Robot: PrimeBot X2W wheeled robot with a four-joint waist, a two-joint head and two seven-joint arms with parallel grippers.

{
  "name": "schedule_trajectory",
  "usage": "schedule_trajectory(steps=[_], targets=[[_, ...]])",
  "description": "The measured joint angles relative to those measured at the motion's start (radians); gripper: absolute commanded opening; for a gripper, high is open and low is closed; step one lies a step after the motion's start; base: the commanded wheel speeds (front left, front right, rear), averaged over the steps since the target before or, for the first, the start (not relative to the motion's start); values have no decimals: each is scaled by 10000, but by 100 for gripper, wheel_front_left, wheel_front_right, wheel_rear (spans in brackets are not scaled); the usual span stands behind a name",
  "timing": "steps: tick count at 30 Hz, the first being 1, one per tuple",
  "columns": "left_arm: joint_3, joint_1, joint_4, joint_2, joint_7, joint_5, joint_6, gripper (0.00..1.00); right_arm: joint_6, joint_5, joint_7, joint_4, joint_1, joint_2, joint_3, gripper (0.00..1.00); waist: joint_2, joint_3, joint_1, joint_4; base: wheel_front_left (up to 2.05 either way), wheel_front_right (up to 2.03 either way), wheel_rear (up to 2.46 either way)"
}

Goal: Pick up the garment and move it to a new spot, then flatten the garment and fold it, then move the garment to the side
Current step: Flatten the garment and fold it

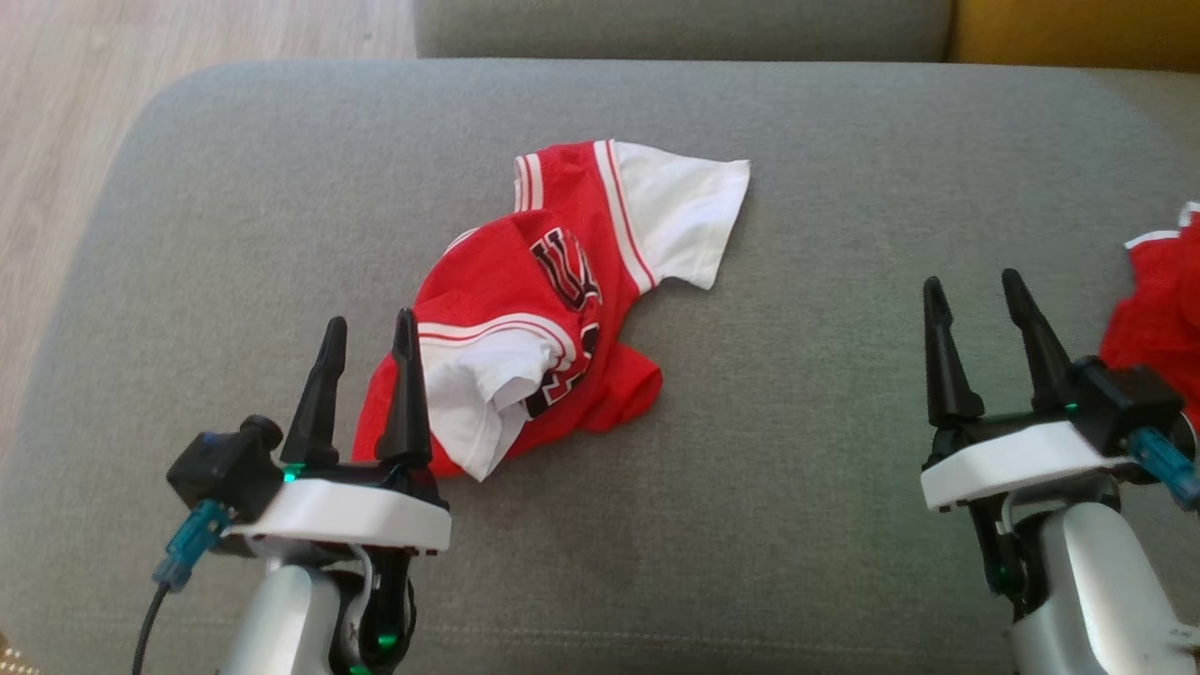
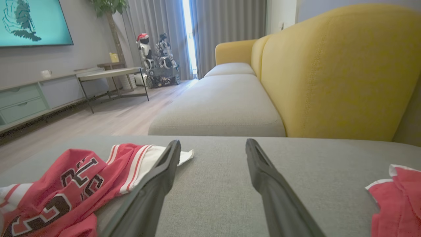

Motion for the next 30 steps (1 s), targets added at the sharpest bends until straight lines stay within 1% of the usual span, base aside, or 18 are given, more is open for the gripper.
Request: schedule_trajectory(steps=[6, 10, 15, 18, 20, 24, 30], targets=[[-127, -54, 6, 0, 0, -15, -2, 100, 0, -2, 723, -50, -175, 21, 268, 100, 0, 352, 0, 286, 0, 0, 0], [-272, -257, 42, 2, 0, -35, 0, 100, 0, 314, 1231, 265, -856, 2, 407, 100, 0, 689, 0, 551, 0, 0, 0], [-472, -699, 23, -2, 0, -134, 17, 100, 0, 871, 1918, 1039, -2073, -165, 727, 100, 0, 1240, 0, 969, 0, 0, 0], [-656, -855, 17, -2, 0, -228, 63, 100, 0, 1388, 2295, 1728, -2701, -261, 627, 100, 0, 1567, 1, 1289, 0, 0, 0], [-750, -884, -8, -19, 0, -313, 105, 100, 0, 1540, 2493, 2192, -3034, -293, 391, 100, 0, 1746, 1, 1532, 0, 0, 0], [-736, -885, -84, -8, 0, -414, 255, 100, 0, 1557, 2943, 3081, -3667, -320, 52, 100, 0, 2118, 1, 1958, 0, 0, 0], [-869, -973, -86, -13, 0, -589, 268, 100, 0, 1400, 3181, 4092, -4439, -623, 217, 100, -1, 2543, 1, 2449, 0, 0, 0]])
